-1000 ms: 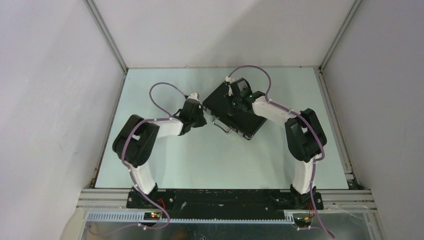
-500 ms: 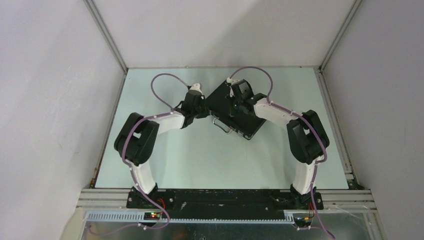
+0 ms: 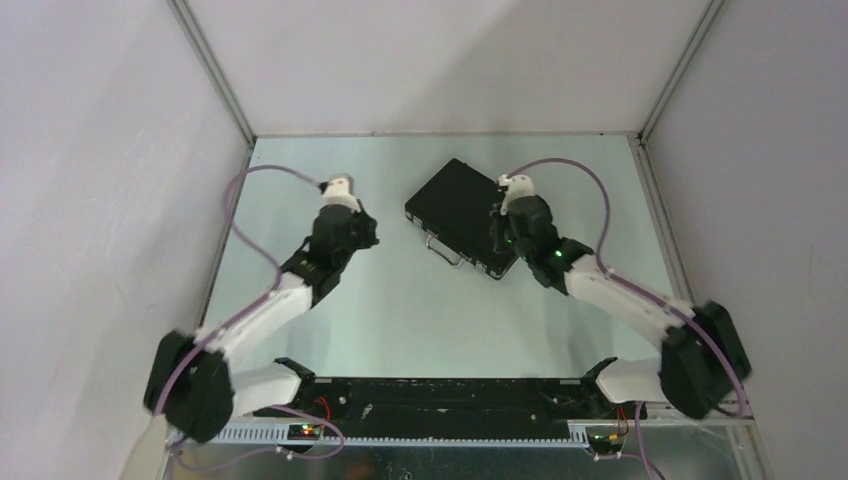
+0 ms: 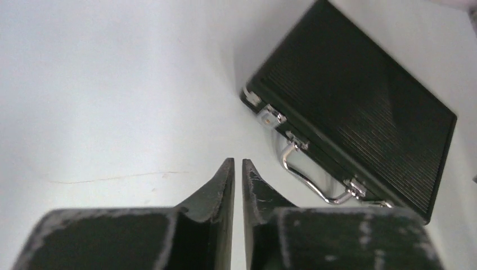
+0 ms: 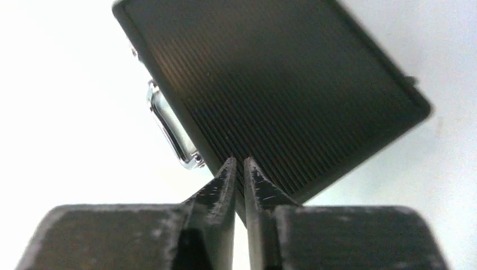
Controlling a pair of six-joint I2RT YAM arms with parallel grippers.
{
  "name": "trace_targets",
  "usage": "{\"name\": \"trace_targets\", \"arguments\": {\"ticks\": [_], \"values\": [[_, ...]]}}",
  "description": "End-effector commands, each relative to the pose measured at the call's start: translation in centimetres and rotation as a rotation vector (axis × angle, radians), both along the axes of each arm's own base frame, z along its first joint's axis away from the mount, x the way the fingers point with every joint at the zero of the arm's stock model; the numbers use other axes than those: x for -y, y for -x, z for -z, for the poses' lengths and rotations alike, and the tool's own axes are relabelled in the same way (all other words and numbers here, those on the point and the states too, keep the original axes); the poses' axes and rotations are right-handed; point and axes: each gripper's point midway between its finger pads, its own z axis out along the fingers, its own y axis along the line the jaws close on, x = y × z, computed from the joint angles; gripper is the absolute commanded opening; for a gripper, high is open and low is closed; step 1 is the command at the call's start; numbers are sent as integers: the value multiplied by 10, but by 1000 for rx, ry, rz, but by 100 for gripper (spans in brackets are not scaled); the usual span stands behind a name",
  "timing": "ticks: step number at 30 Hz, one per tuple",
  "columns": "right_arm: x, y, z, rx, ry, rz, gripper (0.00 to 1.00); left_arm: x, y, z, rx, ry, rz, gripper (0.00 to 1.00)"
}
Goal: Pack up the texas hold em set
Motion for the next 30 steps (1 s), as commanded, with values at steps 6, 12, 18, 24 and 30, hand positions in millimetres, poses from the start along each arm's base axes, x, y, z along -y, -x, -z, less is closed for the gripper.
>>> {"name": "trace_targets", "arguments": {"ticks": [6,12,18,24,30], "values": [[98,10,-97,405,-70,406,56,-94,43,-56,358,-137,-242,82],[164,27,-93,589,47,594,77,-145,67,-58,509,-222,-447,100],[175,34,-37,612,136,437,94,-170,73,-29,490,-392,-523,100],[200,23,-8,592,8,453,92,-185,65,-5,481,-403,-549,100],[205,4,3,550,35,437,92,-191,58,-11,527,-409,-544,100]]}}
